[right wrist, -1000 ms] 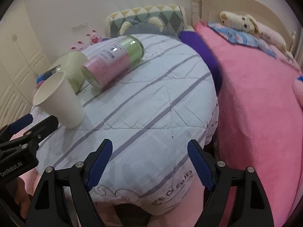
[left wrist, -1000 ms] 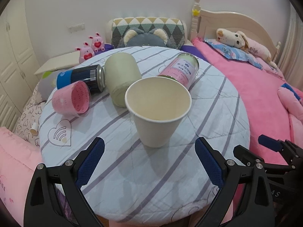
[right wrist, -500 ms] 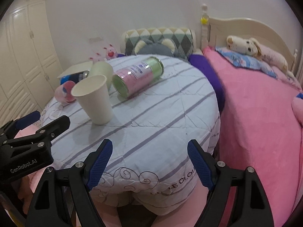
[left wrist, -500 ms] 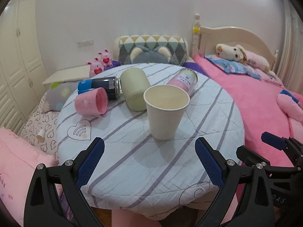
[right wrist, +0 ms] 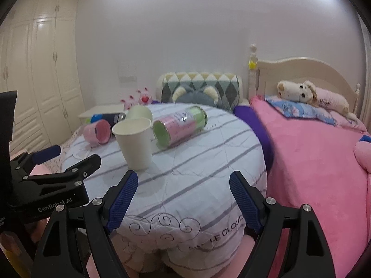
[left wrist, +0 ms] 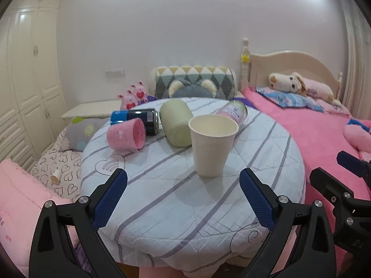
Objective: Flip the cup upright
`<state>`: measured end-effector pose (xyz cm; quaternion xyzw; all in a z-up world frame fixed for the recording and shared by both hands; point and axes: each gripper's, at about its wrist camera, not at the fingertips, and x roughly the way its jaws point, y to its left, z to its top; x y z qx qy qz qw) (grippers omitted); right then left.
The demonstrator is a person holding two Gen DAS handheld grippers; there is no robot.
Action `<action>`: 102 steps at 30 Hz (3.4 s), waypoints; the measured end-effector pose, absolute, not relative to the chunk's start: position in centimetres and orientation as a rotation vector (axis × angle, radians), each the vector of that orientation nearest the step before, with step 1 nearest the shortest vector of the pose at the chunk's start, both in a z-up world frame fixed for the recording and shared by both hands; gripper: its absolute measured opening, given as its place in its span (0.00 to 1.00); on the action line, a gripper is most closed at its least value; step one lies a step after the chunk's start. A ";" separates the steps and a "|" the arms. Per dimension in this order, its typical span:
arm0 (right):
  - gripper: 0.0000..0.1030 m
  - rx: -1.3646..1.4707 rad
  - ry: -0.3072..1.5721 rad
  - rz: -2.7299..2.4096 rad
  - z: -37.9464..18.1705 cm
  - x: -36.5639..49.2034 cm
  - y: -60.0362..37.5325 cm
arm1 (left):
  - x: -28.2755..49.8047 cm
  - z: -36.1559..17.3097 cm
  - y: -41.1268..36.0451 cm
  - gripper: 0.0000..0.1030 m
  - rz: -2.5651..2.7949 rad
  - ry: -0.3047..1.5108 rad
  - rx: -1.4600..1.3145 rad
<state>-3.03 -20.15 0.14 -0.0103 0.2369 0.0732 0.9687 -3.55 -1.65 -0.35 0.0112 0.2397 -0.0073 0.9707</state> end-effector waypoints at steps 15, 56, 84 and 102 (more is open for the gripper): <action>0.80 0.005 0.357 0.128 -1.0 -4.0 -20.3 | -4.8 -0.8 -1.1 0.99 -0.019 0.379 -0.012; 0.80 -0.027 0.359 0.115 -1.4 -5.0 -19.6 | -7.5 -1.0 -1.6 0.99 0.006 0.272 0.034; 0.81 -0.055 0.326 0.142 0.1 -6.7 -18.3 | -9.7 -0.2 -0.2 1.00 0.012 0.221 0.007; 0.81 -0.062 0.347 0.130 -0.1 -6.4 -18.3 | -9.8 0.0 -0.3 1.00 0.011 0.221 0.006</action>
